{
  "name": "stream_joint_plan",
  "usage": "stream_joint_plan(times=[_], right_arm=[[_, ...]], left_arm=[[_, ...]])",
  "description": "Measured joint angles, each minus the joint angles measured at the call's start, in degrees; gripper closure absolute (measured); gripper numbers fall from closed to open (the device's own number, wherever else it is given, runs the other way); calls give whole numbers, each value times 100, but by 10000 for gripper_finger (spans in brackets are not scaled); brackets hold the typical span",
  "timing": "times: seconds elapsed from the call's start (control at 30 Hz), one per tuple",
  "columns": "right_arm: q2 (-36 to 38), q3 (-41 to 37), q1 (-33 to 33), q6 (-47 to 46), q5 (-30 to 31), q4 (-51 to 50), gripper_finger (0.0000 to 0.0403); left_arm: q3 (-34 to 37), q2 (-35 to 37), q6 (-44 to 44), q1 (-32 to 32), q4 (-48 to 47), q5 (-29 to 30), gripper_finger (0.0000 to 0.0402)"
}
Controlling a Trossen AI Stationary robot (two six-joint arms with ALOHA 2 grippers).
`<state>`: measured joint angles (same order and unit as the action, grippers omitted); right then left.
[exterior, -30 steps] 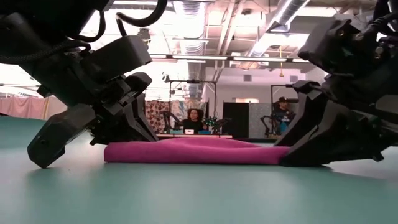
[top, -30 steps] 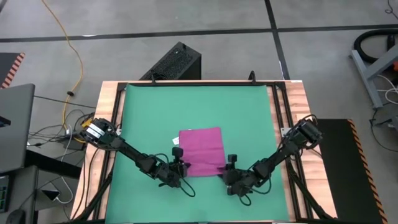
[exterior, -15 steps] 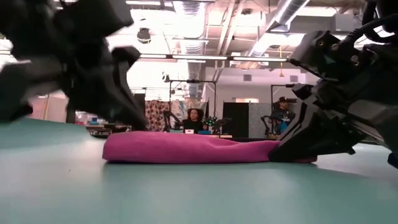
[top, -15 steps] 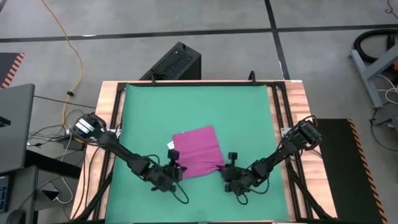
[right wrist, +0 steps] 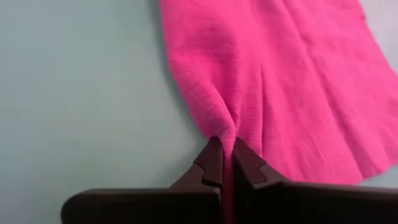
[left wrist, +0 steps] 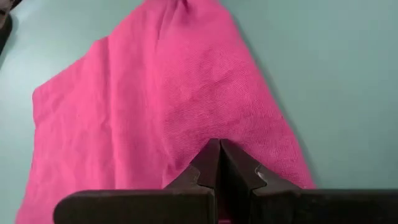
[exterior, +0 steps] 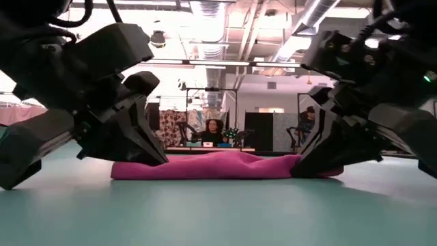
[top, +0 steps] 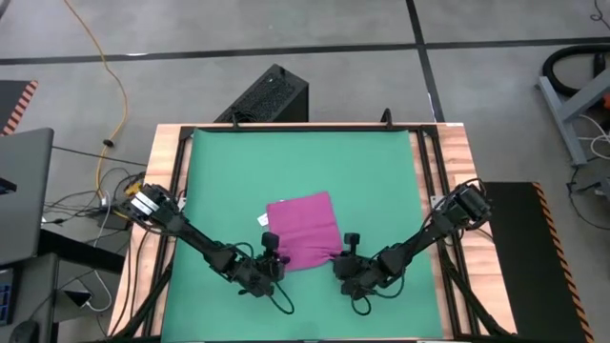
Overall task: Roll towel
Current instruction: Roll the pink towel
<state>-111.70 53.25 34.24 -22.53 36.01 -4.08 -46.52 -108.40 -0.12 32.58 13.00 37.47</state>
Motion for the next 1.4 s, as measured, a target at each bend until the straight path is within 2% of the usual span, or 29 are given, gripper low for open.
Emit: stream_joint_plan(times=[0.23,0.37,0.53,0.83,1.1,1.4], right_arm=[[57,1125,-118,27,-671,-1857,384],[127,1519,-343,33,-1584,-2470,384],[420,1544,-624,308,-2620,-2598,385],[832,1548,-1298,552,-3650,-2813,385],[819,1384,-1870,521,-4226,-2676,385],[870,1393,-2125,697,-4689,-2632,385]], left_arm=[[2,-22,-268,0,-191,-247,401],[-1,-7,-374,7,-317,-551,401],[-13,4,-516,15,-523,-722,401],[-7,2,-536,31,-558,-1107,401],[-7,4,-621,28,-519,-1511,401],[-4,56,-652,9,-494,-1915,401]])
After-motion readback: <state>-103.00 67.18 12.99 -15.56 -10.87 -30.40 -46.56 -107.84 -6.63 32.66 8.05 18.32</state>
